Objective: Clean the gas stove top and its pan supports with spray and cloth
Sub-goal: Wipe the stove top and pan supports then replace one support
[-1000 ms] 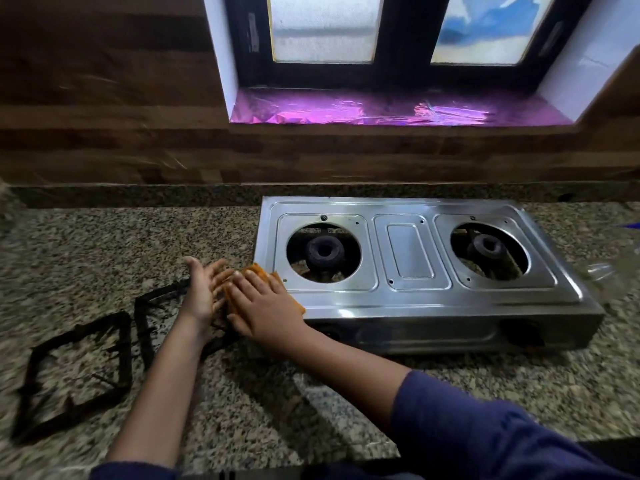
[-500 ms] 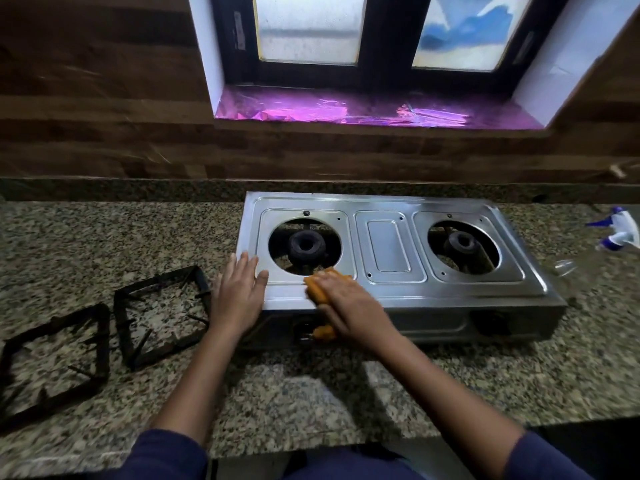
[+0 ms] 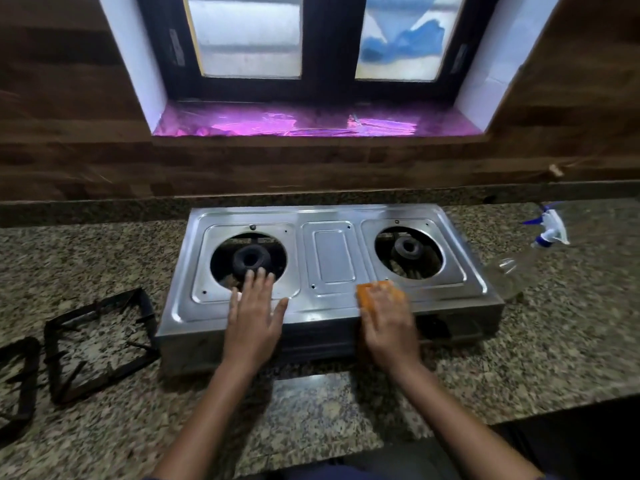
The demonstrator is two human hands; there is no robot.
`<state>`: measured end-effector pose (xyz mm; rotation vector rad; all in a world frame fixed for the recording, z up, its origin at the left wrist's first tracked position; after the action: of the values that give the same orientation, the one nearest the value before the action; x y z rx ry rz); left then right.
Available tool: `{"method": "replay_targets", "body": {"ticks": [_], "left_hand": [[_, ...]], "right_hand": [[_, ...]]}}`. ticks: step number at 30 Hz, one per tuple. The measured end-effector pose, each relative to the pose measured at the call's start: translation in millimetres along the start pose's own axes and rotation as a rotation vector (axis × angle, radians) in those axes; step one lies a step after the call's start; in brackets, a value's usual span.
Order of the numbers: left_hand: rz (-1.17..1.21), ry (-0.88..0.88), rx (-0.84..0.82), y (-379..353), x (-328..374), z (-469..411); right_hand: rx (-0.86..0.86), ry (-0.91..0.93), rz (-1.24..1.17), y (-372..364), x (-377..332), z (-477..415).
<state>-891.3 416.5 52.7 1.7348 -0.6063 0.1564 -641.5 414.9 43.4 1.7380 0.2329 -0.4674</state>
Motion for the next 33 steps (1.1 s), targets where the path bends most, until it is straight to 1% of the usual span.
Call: {"method": "replay_targets", "body": {"ticks": [2,3,6,8,10,16,17,19,21,22,25,29,33], "left_hand": [[0.059,-0.097,-0.023,-19.2,44.8,-16.8],[0.083,-0.142,-0.04,-28.7,65.7,-24.7],[0.125,-0.225,-0.102,-50.1,115.0,-43.8],[0.129,-0.254,-0.132,-60.4,138.2,-52.8],[0.111,-0.276,-0.157,-71.6,158.4,-60.8],[0.077,-0.342,-0.244,-105.5,202.6,-71.6],[0.067,-0.356,-0.25,-110.4,209.5,-74.1],[0.038,-0.364,-0.267,-123.6,222.1,-79.0],[-0.01,-0.367,-0.307,-138.1,225.5,-77.8],[-0.049,-0.366,-0.326,-145.8,225.1,-76.6],[-0.167,-0.377,-0.313,-154.1,222.7,-73.2],[-0.193,-0.394,-0.291,-153.5,223.1,-73.1],[-0.2,-0.406,-0.277,-153.3,222.4,-72.8]], "right_hand": [[-0.045,0.166,-0.041,-11.2,-35.5,8.8],[-0.087,0.214,-0.046,-17.3,-45.1,11.1],[-0.157,0.241,-0.044,-21.6,-40.1,5.3],[-0.134,0.224,-0.024,-10.8,-12.8,-4.1],[-0.083,0.145,-0.024,12.3,31.1,-17.2],[0.011,-0.201,0.056,72.1,186.4,-48.5],[0.019,-0.255,0.058,79.4,207.0,-53.5],[-0.035,-0.321,-0.013,85.9,234.8,-62.3],[-0.119,-0.313,-0.105,83.9,237.5,-67.9],[-0.154,-0.289,-0.113,82.3,235.3,-70.5],[-0.226,-0.218,-0.067,78.2,225.4,-87.0],[-0.304,-0.21,0.005,67.6,210.2,-129.7],[-0.323,-0.186,0.072,50.1,194.3,-193.7]]}}
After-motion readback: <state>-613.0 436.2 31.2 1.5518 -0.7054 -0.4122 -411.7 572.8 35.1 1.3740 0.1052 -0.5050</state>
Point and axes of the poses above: each hand's wrist, its own z-axis away from the middle knuckle, its own y-axis out of the back of the hand, x = y × z, the point moved 10 cm from there along -z, towards the middle knuckle, and after that the axes turned 14 degrees about -y, right-handed, at the moved point
